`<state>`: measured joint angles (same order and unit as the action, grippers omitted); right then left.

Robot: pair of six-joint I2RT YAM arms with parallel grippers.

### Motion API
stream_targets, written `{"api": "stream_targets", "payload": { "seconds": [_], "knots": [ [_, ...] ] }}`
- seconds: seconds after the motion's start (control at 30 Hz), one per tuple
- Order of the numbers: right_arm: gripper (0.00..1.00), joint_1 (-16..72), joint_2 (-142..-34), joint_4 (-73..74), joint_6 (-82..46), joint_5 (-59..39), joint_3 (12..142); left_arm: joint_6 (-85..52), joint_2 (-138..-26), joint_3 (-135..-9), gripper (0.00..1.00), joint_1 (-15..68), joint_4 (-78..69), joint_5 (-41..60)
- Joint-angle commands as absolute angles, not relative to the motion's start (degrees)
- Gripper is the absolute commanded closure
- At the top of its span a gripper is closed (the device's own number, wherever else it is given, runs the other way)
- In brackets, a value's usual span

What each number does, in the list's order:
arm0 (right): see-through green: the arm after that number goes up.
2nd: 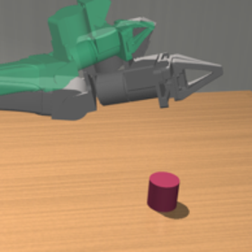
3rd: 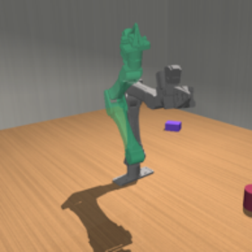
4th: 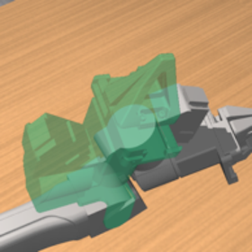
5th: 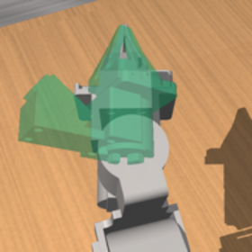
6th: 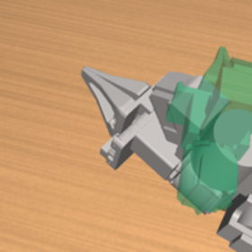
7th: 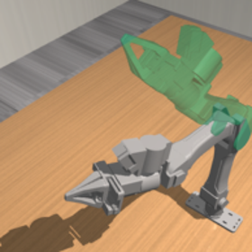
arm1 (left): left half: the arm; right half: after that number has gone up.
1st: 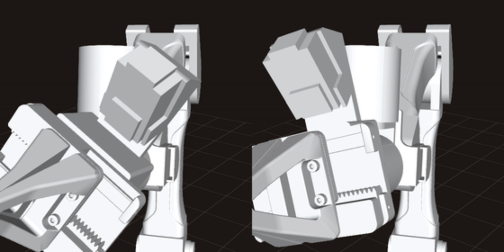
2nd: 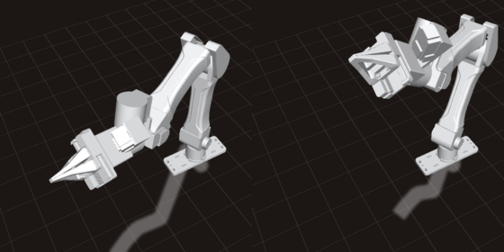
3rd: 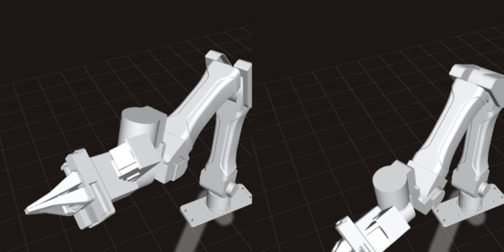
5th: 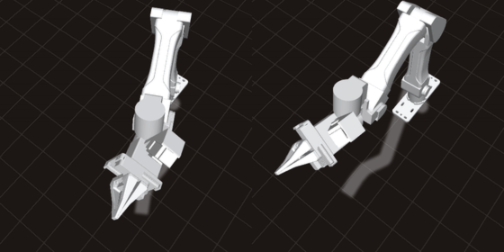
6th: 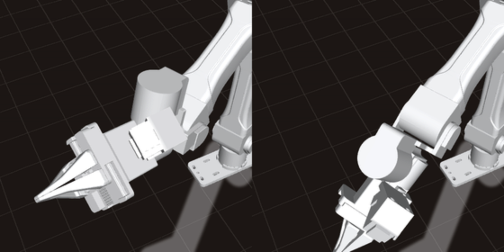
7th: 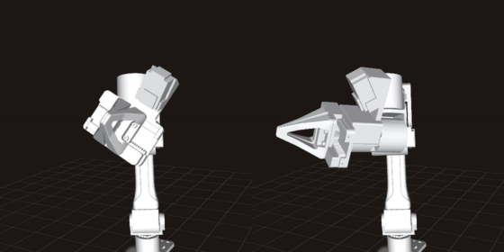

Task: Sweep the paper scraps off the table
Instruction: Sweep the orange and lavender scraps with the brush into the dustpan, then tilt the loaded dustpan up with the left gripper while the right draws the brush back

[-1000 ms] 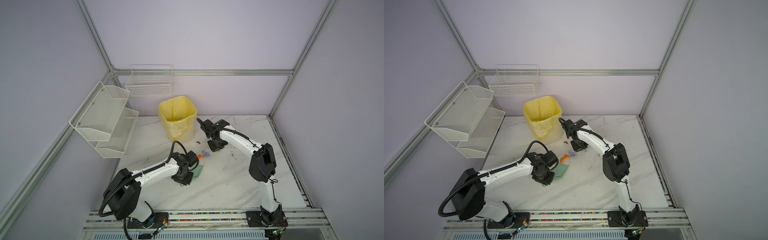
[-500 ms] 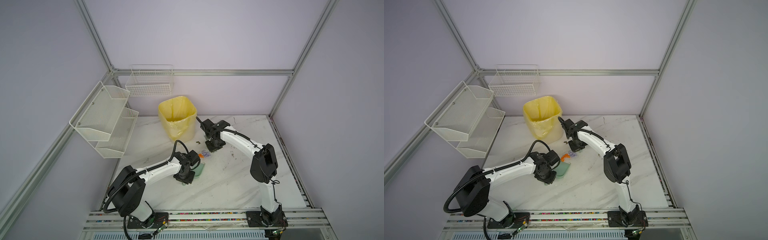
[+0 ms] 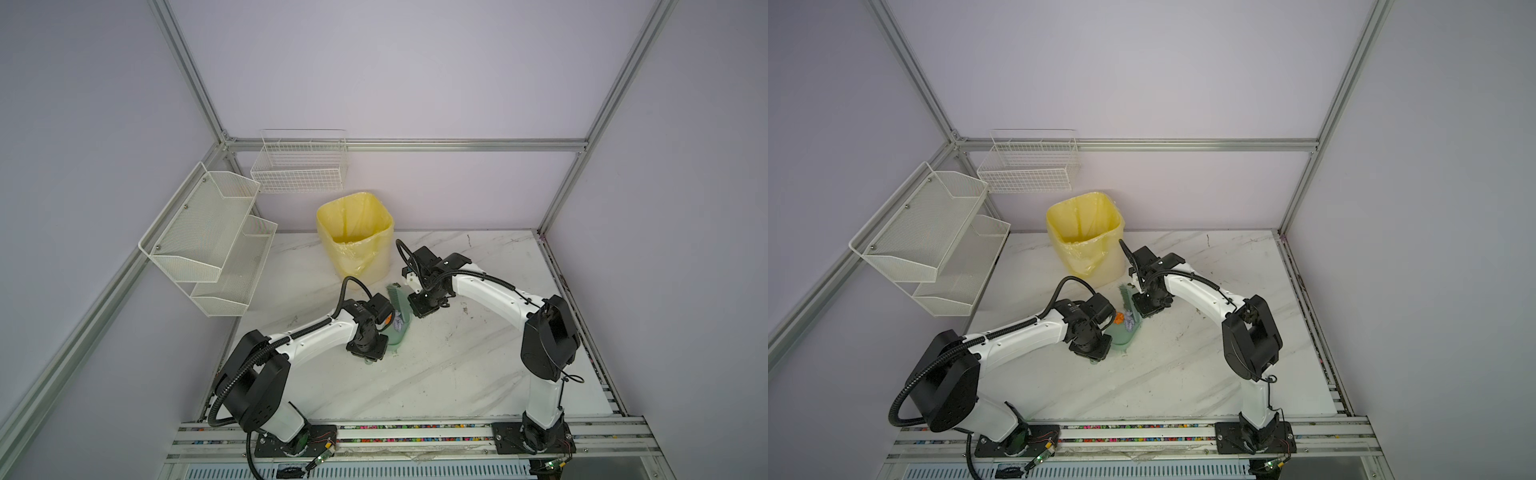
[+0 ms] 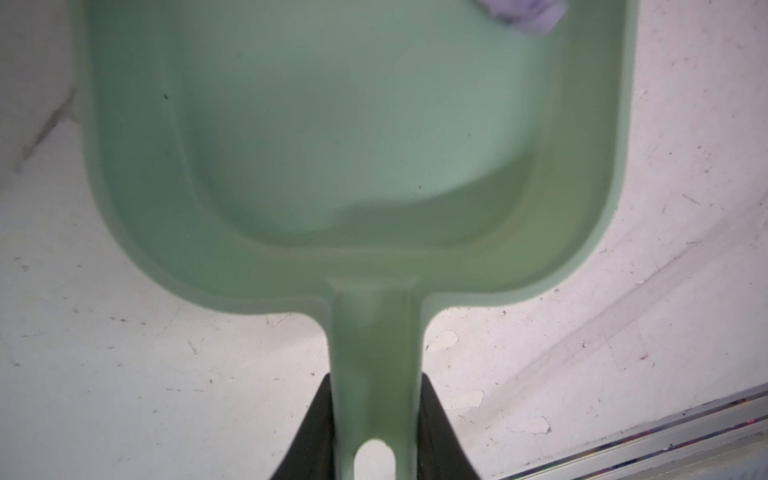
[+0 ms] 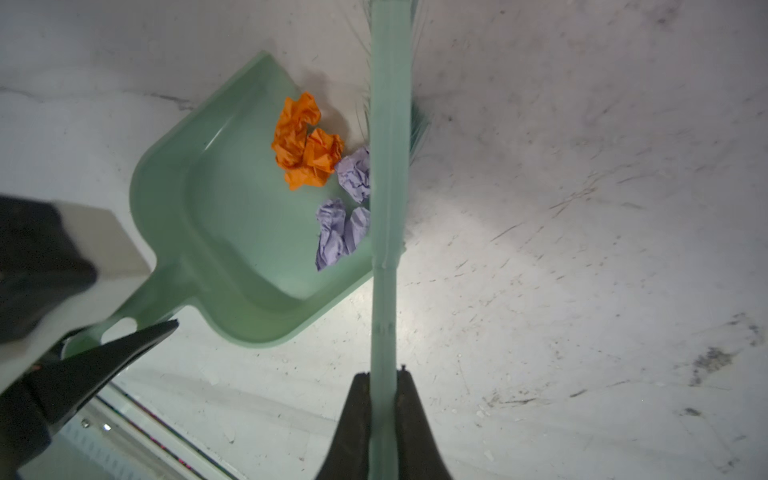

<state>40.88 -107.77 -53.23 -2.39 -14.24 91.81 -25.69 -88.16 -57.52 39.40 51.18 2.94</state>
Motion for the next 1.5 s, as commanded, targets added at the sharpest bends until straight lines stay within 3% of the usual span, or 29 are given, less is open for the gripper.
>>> {"api": "stream_targets", "payload": {
  "seconds": [0.0,0.17,0.47,0.73,1.2,1.47],
  "knots": [
    [1.00,42.3,-102.8,-51.2,-1.6,-24.9,86.0,-24.1,-88.5,-57.7,0.87,38.7,49.3,4.7],
    [1.00,42.4,-95.4,-47.7,-3.8,-29.0,79.6,-24.3,-89.3,-57.6,0.87,38.6,48.8,4.7],
    [1.00,40.2,-91.3,-47.4,-11.9,-18.8,78.1,-25.4,-89.3,-56.0,0.87,38.6,47.0,4.2],
    [1.00,37.4,-92.7,-43.7,-15.5,-15.6,81.8,-25.7,-88.2,-55.4,0.87,38.6,47.1,3.9],
    [1.00,38.2,-103.8,-27.1,-24.2,-21.6,81.6,-25.6,-88.4,-55.8,0.87,38.6,47.0,3.4],
    [1.00,40.1,-99.2,-23.7,-25.7,-27.3,74.8,-25.1,-88.9,-55.9,0.87,38.6,47.1,2.4]
  ]
}}
